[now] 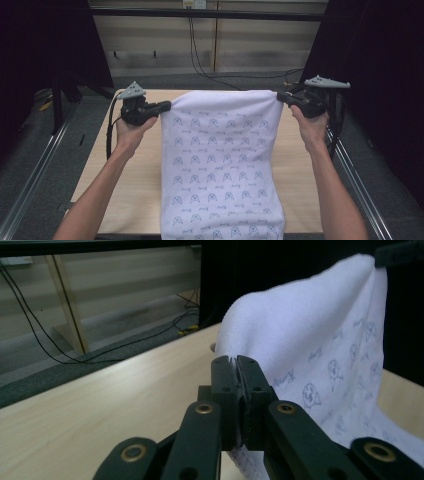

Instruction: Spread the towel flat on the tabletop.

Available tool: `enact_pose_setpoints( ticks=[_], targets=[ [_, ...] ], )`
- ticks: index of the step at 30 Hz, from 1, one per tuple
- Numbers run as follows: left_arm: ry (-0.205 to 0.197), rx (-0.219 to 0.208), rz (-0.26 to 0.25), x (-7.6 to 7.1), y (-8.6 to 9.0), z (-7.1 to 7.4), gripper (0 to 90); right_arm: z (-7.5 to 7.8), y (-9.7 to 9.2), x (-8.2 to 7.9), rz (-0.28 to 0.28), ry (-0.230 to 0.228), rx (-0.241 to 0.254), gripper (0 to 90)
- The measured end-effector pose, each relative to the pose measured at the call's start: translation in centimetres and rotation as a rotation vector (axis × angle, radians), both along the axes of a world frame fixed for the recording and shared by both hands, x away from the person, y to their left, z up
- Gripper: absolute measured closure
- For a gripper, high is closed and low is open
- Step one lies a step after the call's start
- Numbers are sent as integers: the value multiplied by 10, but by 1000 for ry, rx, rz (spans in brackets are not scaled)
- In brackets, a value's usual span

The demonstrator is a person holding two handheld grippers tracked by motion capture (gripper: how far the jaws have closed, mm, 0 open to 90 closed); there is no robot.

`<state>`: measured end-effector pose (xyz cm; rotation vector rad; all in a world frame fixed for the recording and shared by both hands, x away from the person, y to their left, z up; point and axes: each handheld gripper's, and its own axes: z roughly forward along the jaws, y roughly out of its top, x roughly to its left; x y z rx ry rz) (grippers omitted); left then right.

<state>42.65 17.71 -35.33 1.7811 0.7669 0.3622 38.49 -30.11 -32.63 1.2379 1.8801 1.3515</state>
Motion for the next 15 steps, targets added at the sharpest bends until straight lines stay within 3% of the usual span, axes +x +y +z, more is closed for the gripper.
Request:
enact_pose_setpoints(
  ticks=[1, 2, 3, 4, 5, 7, 8, 10, 11, 13, 15],
  targets=[
    [15, 5, 25, 9, -2, -3, 823, -1, -1, 10, -19, 8, 6, 892],
    [62, 5, 73, 21, -2, -14, 680, -9, -1, 25, -66, 35, 11, 780],
    [88, -7, 82, 25, 0, -21, 660, -16, -1, 30, -90, 48, 7, 731],
    [88, -7, 82, 25, 0, -21, 640, -23, -1, 33, -92, 72, 4, 718],
    [119, -10, 77, 26, 6, -36, 635, -34, 0, 34, -85, 84, 1, 699],
    [141, 15, 56, 22, 11, -50, 636, -48, 2, 30, -69, 98, -2, 682],
    [141, 15, 56, 22, 11, -50, 638, -56, 3, 27, -53, 113, -14, 682],
    [165, 36, 42, 14, 15, -62, 638, -62, 5, 23, -45, 120, -23, 682],
    [181, 39, 24, 6, 17, -71, 639, -74, 8, 10, -1, 139, -30, 682],
    [191, 53, 21, 1, 18, -76, 640, -78, 9, 4, 16, 140, -24, 682],
    [228, 37, -31, -18, 19, -90, 650, -89, 15, -19, 76, 165, -49, 682]
  ],
)
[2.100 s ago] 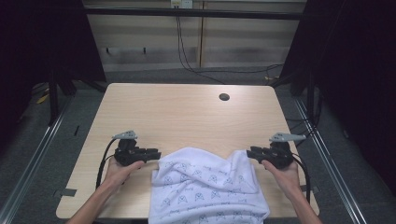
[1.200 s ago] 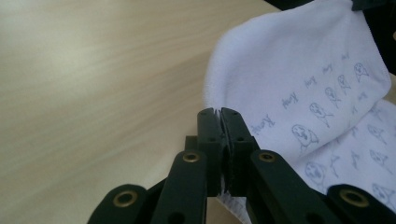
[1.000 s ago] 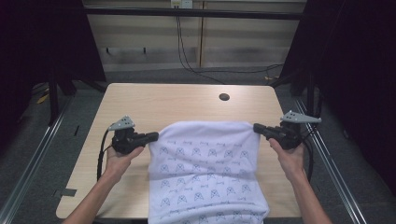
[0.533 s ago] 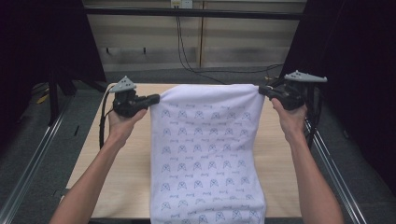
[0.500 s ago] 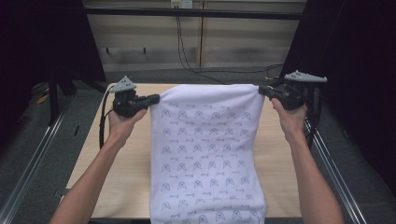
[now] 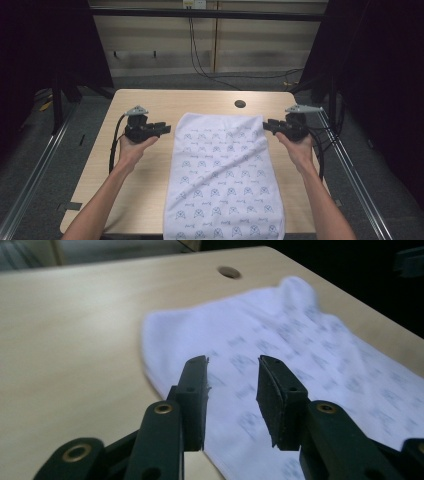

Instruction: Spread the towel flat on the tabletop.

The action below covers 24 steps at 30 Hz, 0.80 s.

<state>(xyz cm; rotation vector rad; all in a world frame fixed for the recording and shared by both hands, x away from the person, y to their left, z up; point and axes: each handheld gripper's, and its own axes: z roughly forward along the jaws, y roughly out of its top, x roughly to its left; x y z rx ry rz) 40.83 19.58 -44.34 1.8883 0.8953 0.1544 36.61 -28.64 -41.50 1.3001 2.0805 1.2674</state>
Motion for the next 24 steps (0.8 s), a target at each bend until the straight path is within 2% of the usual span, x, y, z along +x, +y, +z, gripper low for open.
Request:
enact_pose_setpoints(
  ticks=[1, 2, 3, 4, 6, 7, 8, 9, 10, 11, 12, 13, 15, 17, 19, 23, 24],
  targets=[
    [0, 0, 0, 0, 0, 0, 652, 0, 0, 0, 0, 0, 0, 682],
    [10, 38, -46, -15, -2, -10, 663, -8, 0, -18, 36, 19, 20, 683],
    [10, 38, -46, -15, -2, -10, 682, -8, 0, -18, 36, 19, 20, 683],
    [32, 37, -95, -31, -4, -20, 705, -20, 1, -40, 78, 52, 14, 697],
    [63, 57, -135, -48, -7, -29, 735, -31, 1, -55, 104, 86, 7, 704],
    [88, 83, -147, -56, -9, -33, 750, -38, 1, -64, 115, 106, 7, 716],
    [88, 83, -147, -56, -9, -33, 760, -45, 1, -72, 132, 131, 2, 732],
    [105, 104, -176, -64, -12, -37, 760, -45, 1, -72, 132, 131, 2, 732],
    [114, 119, -235, -80, -15, -43, 763, -57, 2, -87, 161, 160, -23, 756],
    [114, 119, -235, -80, -15, -43, 765, -57, 2, -87, 161, 160, -23, 756],
    [128, 145, -255, -91, -17, -49, 765, -66, 3, -98, 178, 198, -41, 768],
    [128, 145, -255, -91, -17, -49, 759, -69, 5, -101, 186, 210, -54, 773],
    [122, 184, -254, -93, -23, -56, 748, -74, 7, -106, 189, 225, -94, 773],
    [121, 180, -250, -92, -25, -58, 756, -80, 7, -108, 178, 243, -124, 773],
    [93, 200, -227, -87, -29, -59, 767, -82, 5, -112, 164, 250, -124, 781],
    [79, 204, -215, -85, -28, -59, 795, -83, 2, -121, 147, 231, -129, 823],
    [66, 222, -211, -86, -28, -59, 819, -84, -1, -130, 155, 235, -120, 879]
  ],
)
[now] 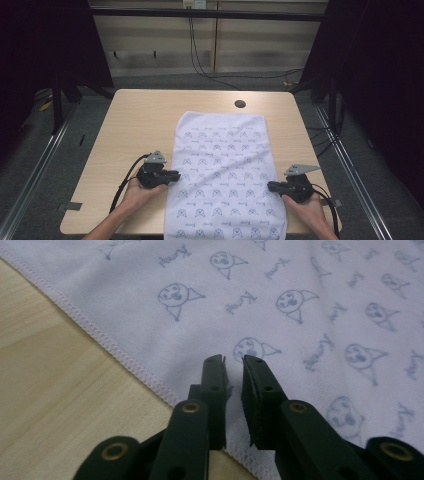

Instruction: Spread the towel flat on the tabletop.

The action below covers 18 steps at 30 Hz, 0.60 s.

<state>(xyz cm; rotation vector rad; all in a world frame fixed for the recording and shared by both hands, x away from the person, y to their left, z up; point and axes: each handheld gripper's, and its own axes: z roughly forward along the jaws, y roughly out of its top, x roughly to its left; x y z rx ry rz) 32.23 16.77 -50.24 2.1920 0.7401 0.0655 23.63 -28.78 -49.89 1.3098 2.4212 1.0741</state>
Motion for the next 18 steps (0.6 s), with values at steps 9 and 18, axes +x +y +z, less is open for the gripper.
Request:
enact_pose_setpoints(
  ticks=[9, 18],
  targets=[
    [51, 16, -49, -25, 10, 3, 900, 4, 6, -29, 30, 29, -24, 899],
    [102, 37, -124, -60, 17, 8, 900, 10, 16, -56, 141, 95, -35, 900]
  ],
)
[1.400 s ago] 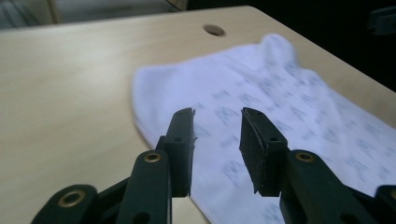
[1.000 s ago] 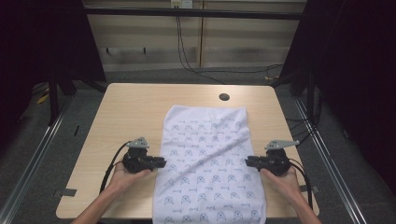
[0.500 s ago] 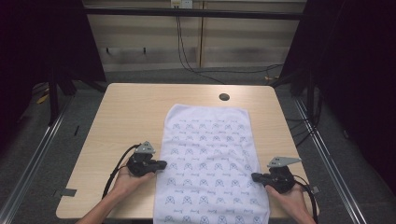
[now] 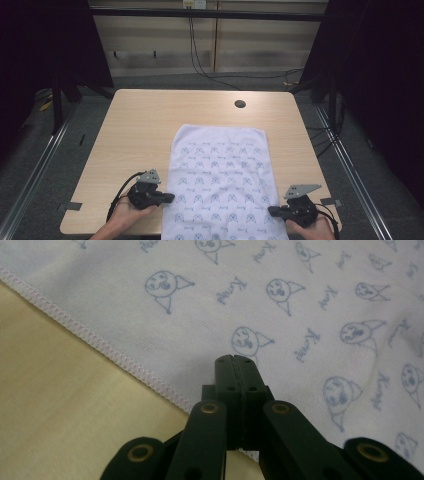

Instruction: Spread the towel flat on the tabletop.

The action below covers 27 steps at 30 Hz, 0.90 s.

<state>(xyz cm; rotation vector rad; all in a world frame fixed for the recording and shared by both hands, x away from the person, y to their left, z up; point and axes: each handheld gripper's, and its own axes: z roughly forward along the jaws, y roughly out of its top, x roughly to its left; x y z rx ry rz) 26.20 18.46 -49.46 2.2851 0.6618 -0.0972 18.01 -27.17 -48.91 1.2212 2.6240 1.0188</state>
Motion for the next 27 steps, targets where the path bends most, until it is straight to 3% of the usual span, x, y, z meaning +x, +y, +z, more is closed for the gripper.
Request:
enact_pose_setpoints(
  ticks=[1, 2, 5, 7, 8, 9, 10, 12, 13, 14, 16, 22, 24, 27],
  targets=[
    [16, 1, 1, -2, 2, 1, 900, -1, 1, -4, 1, -1, 16, 900],
    [28, -24, 3, -5, 5, 1, 900, 0, 1, -6, 20, -1, 5, 899],
    [15, -63, 12, 0, 7, 5, 880, -1, 1, -4, 16, 3, 30, 872],
    [0, -83, 36, 8, 6, 7, 842, 2, -3, 3, -12, -19, 49, 819],
    [-7, -98, 48, 15, 7, 8, 840, 6, -8, 14, -43, -63, 92, 777],
    [-12, -105, 61, 21, 6, 9, 840, 6, -8, 14, -43, -63, 92, 777],
    [-31, -120, 98, 37, 5, 11, 811, 10, -12, 28, -80, -102, 126, 743],
    [-40, -154, 135, 55, 4, 12, 781, 12, -14, 41, -104, -120, 133, 713],
    [-40, -154, 135, 55, 4, 12, 782, 12, -14, 41, -104, -120, 133, 713],
    [-37, -173, 153, 67, 4, 13, 780, 11, -14, 57, -122, -132, 117, 686],
    [-49, -190, 191, 87, 2, 11, 779, 11, -12, 69, -132, -131, 119, 683],
    [-83, -117, 239, 111, -5, 0, 791, 6, -5, 116, -165, -152, 72, 678],
    [-77, -137, 251, 115, -4, -1, 798, 3, -3, 131, -184, -156, 69, 678],
    [-81, -127, 253, 116, -6, -3, 803, -1, -1, 143, -200, -158, 65, 683]
  ],
)
